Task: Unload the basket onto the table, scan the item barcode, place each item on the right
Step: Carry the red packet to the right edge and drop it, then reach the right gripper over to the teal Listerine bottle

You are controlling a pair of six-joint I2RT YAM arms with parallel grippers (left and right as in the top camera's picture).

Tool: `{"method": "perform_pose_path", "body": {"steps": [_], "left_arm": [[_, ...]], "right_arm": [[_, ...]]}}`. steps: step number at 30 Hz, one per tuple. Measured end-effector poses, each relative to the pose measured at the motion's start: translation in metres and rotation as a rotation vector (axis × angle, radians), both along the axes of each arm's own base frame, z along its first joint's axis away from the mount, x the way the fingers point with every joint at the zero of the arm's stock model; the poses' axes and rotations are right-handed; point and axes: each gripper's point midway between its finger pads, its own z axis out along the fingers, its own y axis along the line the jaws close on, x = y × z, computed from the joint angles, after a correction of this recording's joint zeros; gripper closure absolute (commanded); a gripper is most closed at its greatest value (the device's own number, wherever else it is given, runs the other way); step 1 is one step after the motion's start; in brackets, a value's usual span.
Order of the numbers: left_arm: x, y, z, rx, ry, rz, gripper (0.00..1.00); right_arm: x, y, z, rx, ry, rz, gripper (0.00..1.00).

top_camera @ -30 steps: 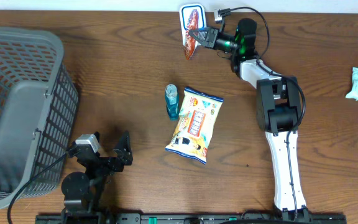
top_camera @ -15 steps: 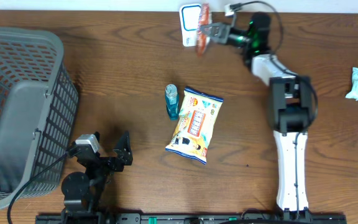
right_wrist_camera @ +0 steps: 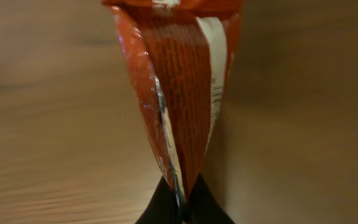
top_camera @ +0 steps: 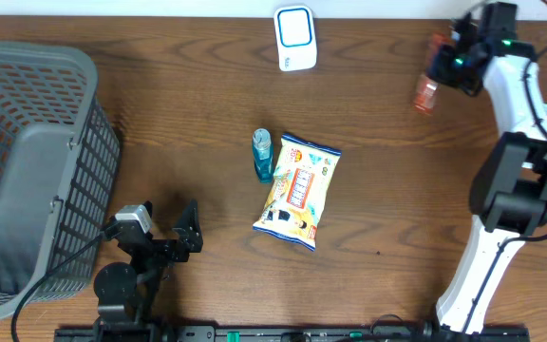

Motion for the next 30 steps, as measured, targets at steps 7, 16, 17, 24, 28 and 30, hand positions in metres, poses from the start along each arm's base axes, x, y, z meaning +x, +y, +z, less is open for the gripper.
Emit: {"method": "perform_pose_path", "body": {"steps": [7,16,17,24,28,30], "left_arm": [[0.0,0.0,0.0,0.0,0.0,0.0,0.02],[0.0,0.0,0.0,0.0,0.0,0.0,0.02],[0.0,0.0,0.0,0.0,0.0,0.0,0.02],[0.0,0.0,0.0,0.0,0.0,0.0,0.02],[0.0,0.0,0.0,0.0,0.0,0.0,0.02],[0.0,0.0,0.0,0.0,0.0,0.0,0.02]], "right_arm": [[-0.053,-0.142,-0.025,-0.414,0.195,0.008,0.99],[-0.096,-0.229,-0.028,-0.562,0.3,-0.106,0.01],[-0.098,-0.232,-0.028,-0.559,0.301,-0.114,0.01],[-0.068,-0.193,0.008,-0.382,0.1,-0.087,0.01],[-0.043,-0.118,0.097,-0.176,-0.143,-0.043,0.01],[-0.042,-0.076,0.139,-0.082,-0.228,-0.003,0.01]]}}
